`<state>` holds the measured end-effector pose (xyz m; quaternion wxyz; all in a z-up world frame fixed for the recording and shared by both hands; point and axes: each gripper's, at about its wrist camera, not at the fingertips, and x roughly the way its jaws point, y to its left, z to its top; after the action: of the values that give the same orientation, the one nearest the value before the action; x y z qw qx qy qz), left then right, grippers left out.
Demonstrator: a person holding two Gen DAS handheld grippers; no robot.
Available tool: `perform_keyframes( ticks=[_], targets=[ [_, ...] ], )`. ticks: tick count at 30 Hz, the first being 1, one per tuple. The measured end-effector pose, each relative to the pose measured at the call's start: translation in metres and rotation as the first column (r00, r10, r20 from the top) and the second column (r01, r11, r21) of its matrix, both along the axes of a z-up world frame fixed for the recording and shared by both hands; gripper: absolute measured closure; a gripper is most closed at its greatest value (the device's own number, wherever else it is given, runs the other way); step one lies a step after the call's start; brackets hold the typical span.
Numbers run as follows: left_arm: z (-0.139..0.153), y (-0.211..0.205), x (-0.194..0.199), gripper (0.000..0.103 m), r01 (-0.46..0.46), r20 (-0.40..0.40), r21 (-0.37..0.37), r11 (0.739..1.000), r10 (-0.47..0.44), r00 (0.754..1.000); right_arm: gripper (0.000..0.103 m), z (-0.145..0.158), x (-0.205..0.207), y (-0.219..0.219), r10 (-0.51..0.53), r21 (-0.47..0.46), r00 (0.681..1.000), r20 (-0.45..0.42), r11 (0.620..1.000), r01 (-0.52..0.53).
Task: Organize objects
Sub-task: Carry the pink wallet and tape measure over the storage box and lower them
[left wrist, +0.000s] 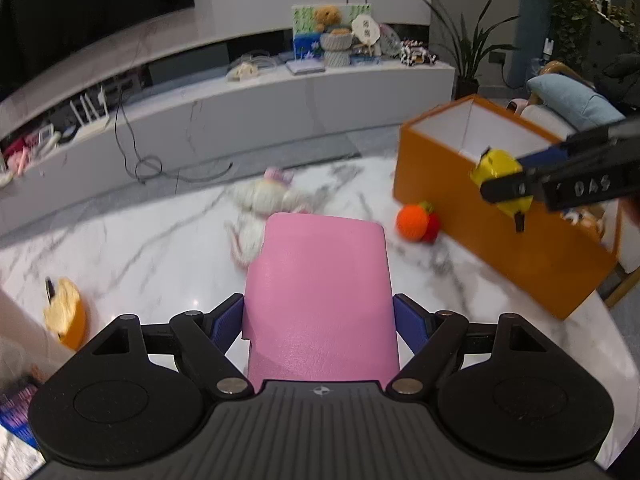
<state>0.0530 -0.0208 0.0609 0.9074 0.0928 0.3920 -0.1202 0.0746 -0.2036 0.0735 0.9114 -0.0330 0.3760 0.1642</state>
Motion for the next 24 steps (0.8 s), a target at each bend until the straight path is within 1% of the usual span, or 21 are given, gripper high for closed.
perform_keyframes(
  ticks=[3, 6, 13, 19, 24],
  targets=[
    [0.013, -0.017, 0.002, 0.011, 0.018, 0.026, 0.012, 1.0, -0.018, 1.0, 0.048, 0.002, -0.002, -0.019, -0.028, 0.017, 1.0, 0.005, 0.999, 0.028],
    [0.02, -0.034, 0.006, 0.011, 0.034, 0.041, 0.012, 0.999, -0.035, 0.999, 0.048, 0.005, -0.003, -0.035, -0.052, 0.034, 0.999, 0.012, 0.998, 0.052],
    [0.022, -0.076, 0.019, 0.011, 0.09, 0.047, 0.02, 0.996, -0.091, 0.995, 0.048, 0.01, -0.003, -0.078, -0.129, 0.078, 0.991, 0.022, 0.989, 0.127],
    [0.029, -0.114, 0.031, 0.011, 0.147, 0.066, 0.011, 0.989, -0.147, 0.987, 0.048, 0.008, 0.0, -0.115, -0.211, 0.073, 0.977, 0.026, 0.975, 0.209],
    [0.037, -0.151, 0.041, 0.011, 0.203, 0.095, 0.01, 0.979, -0.203, 0.975, 0.048, 0.005, 0.003, -0.135, -0.255, 0.073, 0.967, 0.02, 0.965, 0.253]
  ],
)
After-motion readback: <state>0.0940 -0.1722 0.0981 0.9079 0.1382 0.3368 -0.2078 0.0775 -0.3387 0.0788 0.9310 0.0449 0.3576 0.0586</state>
